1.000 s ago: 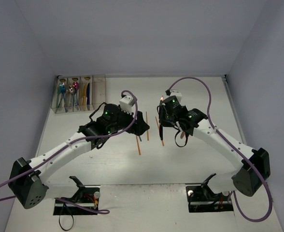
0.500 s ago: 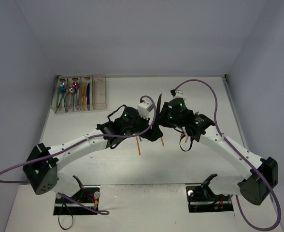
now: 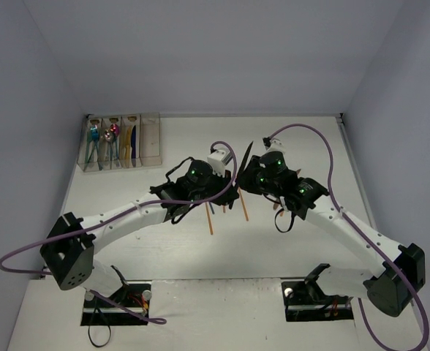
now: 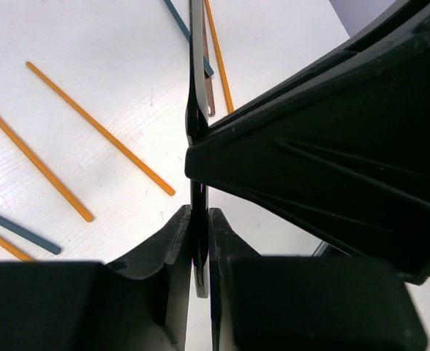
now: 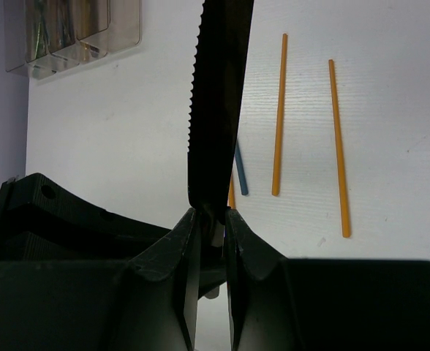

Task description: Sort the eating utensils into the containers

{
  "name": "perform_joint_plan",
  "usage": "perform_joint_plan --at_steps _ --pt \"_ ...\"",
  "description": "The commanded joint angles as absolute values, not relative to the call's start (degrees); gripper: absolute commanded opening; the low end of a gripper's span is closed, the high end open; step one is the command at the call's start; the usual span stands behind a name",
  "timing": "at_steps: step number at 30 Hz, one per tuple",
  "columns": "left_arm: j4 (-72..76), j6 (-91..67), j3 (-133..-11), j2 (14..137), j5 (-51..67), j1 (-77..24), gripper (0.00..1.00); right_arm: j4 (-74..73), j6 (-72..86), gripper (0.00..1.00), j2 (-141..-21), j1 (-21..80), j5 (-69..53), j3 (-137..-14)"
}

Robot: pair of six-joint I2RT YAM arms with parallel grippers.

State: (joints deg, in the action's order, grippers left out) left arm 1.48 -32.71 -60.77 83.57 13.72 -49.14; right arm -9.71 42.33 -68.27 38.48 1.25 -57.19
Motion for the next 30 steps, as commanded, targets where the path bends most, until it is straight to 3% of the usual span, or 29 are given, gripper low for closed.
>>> perform_joint_plan --at_steps 1,2,5,10,20,30 --pt "6.2 -32.9 -63.0 81.5 12.6 -49.7 0.0 -4.7 43.1 0.09 -67.2 38.4 1.5 -57.9" --pt "6.0 -33.0 -62.6 81.3 12.2 -49.7 0.0 -4.7 43.2 0.23 -67.3 38.2 1.8 -57.8" --pt "3.9 -32.1 -62.5 80.8 8.9 -49.4 0.0 -5.1 42.7 0.48 -67.2 37.3 3.9 -57.1" --pt "-2.0 -31.8 -62.1 79.9 5.6 -46.4 0.0 -5.8 42.6 0.67 -65.4 32.2 5.5 -54.7" --pt "-17.3 -21.0 -69.3 81.7 -2.2 -22.5 0.0 -8.9 35.9 0.7 -62.1 19.6 2.7 -49.8" --pt "-19.4 -11.0 -86.8 98.0 -1.9 -4.9 0.0 -8.9 33.0 0.7 -62.1 17.8 0.5 -46.1"
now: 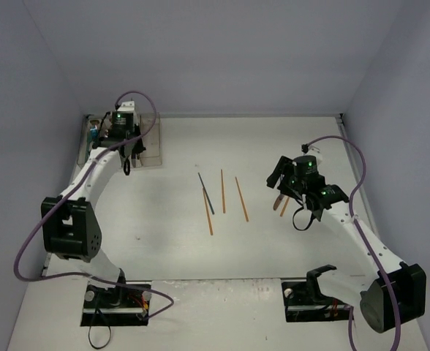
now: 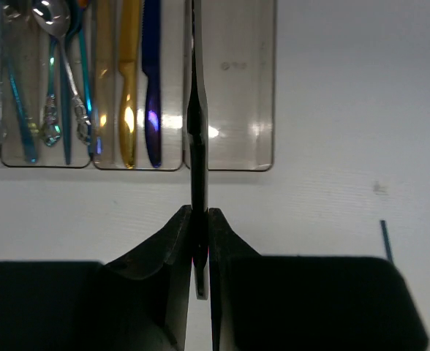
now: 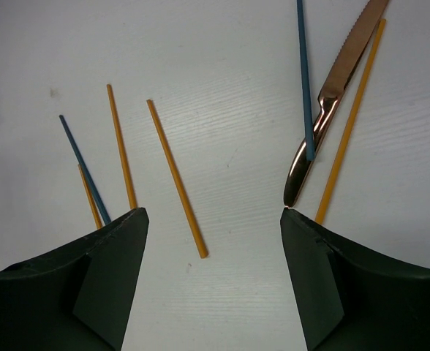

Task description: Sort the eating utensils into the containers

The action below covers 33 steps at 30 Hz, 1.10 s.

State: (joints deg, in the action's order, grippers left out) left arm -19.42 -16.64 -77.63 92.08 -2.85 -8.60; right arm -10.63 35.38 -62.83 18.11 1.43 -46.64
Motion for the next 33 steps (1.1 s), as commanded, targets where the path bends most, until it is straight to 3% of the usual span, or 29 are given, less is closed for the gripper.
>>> perform_joint_plan --at_steps 1,9,22,26,33 --pt "-19.8 -10.0 -88.8 100.0 -1.9 -4.4 0.0 -8.9 32.6 0.7 -62.0 17.7 -0.6 -45.9" --pt "-23.9 -7.3 -101.3 113.6 0.0 -0.3 0.0 -9.2 31.0 0.7 -61.0 17.2 -3.2 -44.7" --pt "-25.2 -6.2 -104.9 121.2 2.2 1.9 0.0 -9.7 30.7 0.7 -61.8 16.8 -3.4 -44.1" --pt "-25.2 -7.1 -104.4 122.0 2.5 1.9 0.2 -9.7 31.1 0.71 -62.9 16.9 -3.3 -43.9" --pt "-25.0 -7.7 -103.9 121.0 2.2 1.9 0.37 -9.7 31.5 0.71 -63.7 16.8 -2.5 -43.5"
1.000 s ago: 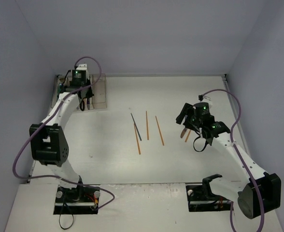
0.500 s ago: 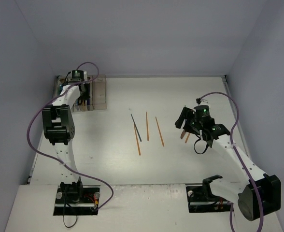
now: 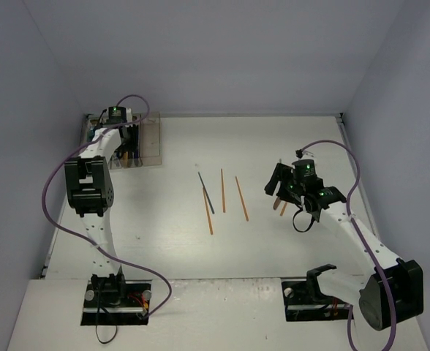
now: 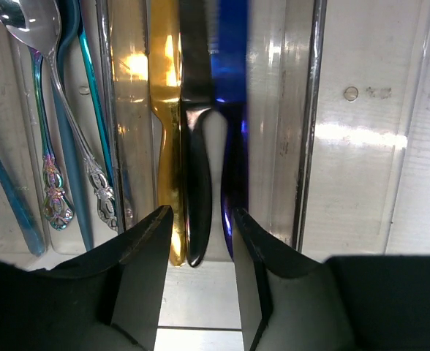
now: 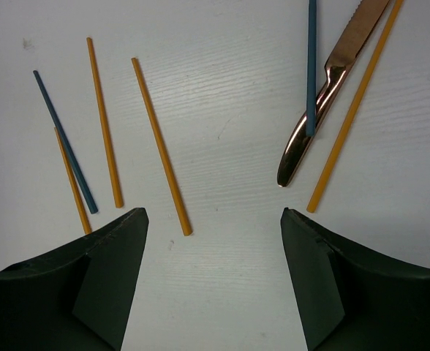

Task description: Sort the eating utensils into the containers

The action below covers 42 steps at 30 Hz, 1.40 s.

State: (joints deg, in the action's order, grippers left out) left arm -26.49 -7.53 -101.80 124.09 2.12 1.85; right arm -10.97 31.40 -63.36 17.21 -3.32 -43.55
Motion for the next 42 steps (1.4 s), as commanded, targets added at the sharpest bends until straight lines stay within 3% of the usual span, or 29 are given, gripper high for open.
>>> perform_joint_plan --at_steps 1,7,13,26,32,42 --pt "-24.9 -7.7 -103.8 120.6 2.2 1.9 0.38 -9.7 31.6 0.71 -63.7 16.8 -2.2 -43.4" --pt "-24.8 -9.6 -102.9 113.3 3.2 1.8 0.44 -10.1 32.7 0.66 -65.0 16.8 3.5 -44.4" --pt "-25.0 -15.4 -98.1 100.3 6.6 1.5 0.53 -11.2 35.0 0.54 -71.2 16.8 9.0 -45.9" --pt "-22.6 -16.1 -69.4 71.3 7.8 -10.5 0.54 -11.0 36.2 0.34 -85.0 13.4 16.1 -55.7" --pt "-19.1 -15.8 -61.4 67.5 7.2 -12.3 0.54 -10.3 34.7 0.3 -91.4 11.3 17.1 -59.2" --pt "-19.4 -14.9 -61.5 68.4 7.6 -14.3 0.54 -8.9 33.3 0.31 -98.4 10.5 15.9 -62.5"
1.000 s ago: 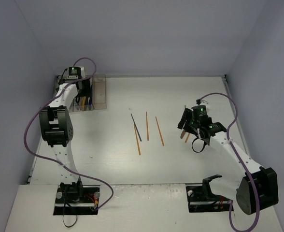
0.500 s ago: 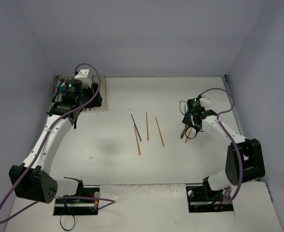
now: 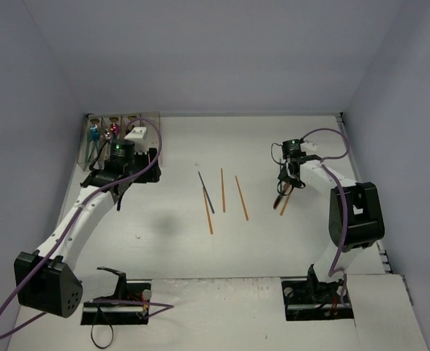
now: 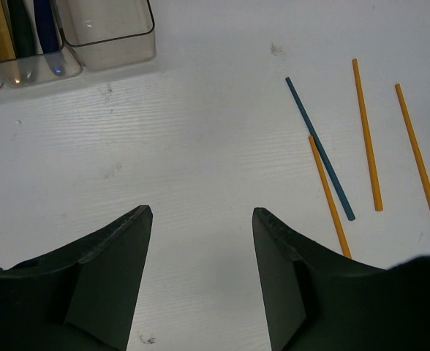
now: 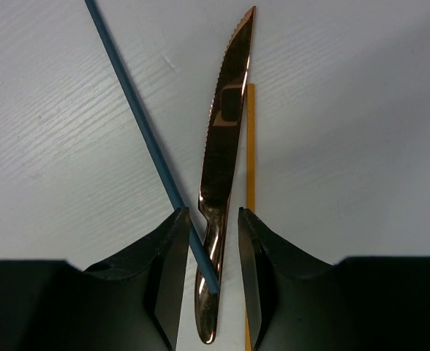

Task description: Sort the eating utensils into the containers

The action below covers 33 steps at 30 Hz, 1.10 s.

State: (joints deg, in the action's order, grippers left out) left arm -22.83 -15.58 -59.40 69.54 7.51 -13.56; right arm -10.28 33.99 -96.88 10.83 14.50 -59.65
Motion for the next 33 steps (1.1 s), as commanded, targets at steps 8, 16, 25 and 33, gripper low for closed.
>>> perform_joint_plan --at_steps 8,16,25,33 --pt "-19.8 -14.6 -61.9 68.8 7.0 -14.9 0.54 -8.0 34.2 0.33 -101.3 10.6 14.1 -61.4" --pt "-19.7 -14.9 -62.0 69.3 7.8 -14.9 0.54 -7.5 35.8 0.33 -100.3 11.1 13.5 -58.7" --pt "-19.7 -14.9 -61.7 68.8 7.8 -14.9 0.54 -7.7 38.7 0.34 -97.9 11.2 13.0 -54.5" --pt "-19.9 -14.7 -61.5 68.6 7.3 -14.9 0.54 -10.5 38.6 0.3 -100.2 11.0 11.1 -55.1"
